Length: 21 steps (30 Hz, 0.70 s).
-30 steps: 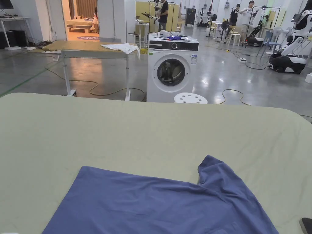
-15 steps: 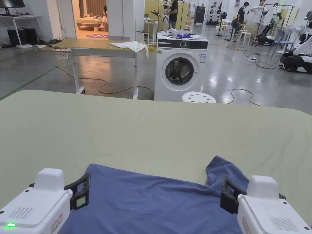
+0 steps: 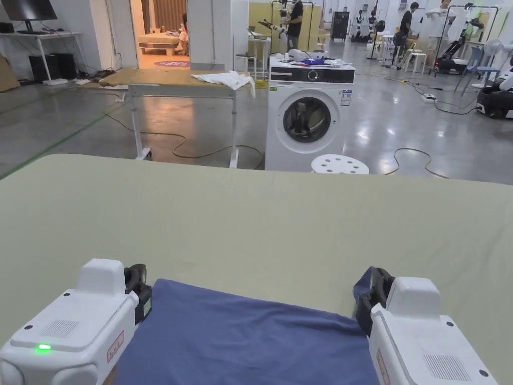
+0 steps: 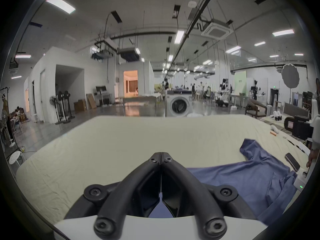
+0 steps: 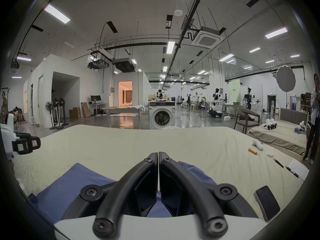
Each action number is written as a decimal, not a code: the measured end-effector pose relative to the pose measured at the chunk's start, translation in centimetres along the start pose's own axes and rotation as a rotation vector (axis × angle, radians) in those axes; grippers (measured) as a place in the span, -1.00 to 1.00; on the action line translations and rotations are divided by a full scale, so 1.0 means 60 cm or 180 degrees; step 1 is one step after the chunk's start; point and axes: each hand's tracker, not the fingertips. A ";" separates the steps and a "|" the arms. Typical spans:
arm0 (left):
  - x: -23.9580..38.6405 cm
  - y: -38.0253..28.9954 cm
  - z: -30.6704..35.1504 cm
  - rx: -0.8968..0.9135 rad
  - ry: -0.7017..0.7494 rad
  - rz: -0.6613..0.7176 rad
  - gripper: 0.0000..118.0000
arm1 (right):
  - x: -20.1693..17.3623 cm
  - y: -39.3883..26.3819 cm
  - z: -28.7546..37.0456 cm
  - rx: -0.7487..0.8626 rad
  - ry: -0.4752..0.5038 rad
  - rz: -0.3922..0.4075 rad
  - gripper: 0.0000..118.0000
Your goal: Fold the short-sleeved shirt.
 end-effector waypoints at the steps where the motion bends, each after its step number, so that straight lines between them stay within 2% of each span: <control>1: -0.017 -0.001 -0.023 -0.0113 -0.0077 0.0109 -1.00 | 0.002 -0.005 -0.003 -0.0037 0.0006 0.0007 -1.00; 3: -0.046 0.000 -0.074 -0.0362 -0.0191 0.0270 -1.00 | 0.010 -0.014 -0.008 -0.0094 0.0021 -0.0001 -1.00; 6: -0.078 0.006 -0.164 -0.0807 -0.0193 0.0173 -1.00 | 0.026 -0.030 -0.019 -0.0249 0.0085 -0.0003 -1.00; 9: -0.103 0.013 -0.249 -0.1225 -0.0304 0.0201 -1.00 | 0.043 -0.045 -0.026 -0.0379 0.0037 0.0007 -1.00; 13: -0.123 0.018 -0.352 -0.1737 -0.0433 0.0459 -1.00 | 0.070 -0.070 -0.038 -0.0610 -0.0052 0.0008 -1.00; 15: -0.128 0.017 -0.392 -0.1888 -0.0451 0.0476 -0.77 | 0.083 -0.082 -0.043 -0.0714 -0.0112 0.0012 -1.00; 17: -0.125 0.017 -0.423 -0.1957 -0.0451 0.0408 -0.24 | 0.095 -0.092 -0.045 -0.0785 -0.0162 0.0012 -1.00; 18: -0.120 0.014 -0.431 -0.2042 -0.0458 0.0359 -0.03 | 0.101 -0.096 -0.046 -0.0828 -0.0196 0.0023 -1.00; 19: -0.116 0.011 -0.445 -0.2155 -0.0454 0.0314 0.06 | 0.107 -0.100 -0.047 -0.0867 -0.0235 0.0037 -1.00; 21: -0.109 0.002 -0.468 -0.2301 -0.0506 0.0219 0.06 | 0.116 -0.105 -0.046 -0.0930 -0.0266 0.0038 -1.00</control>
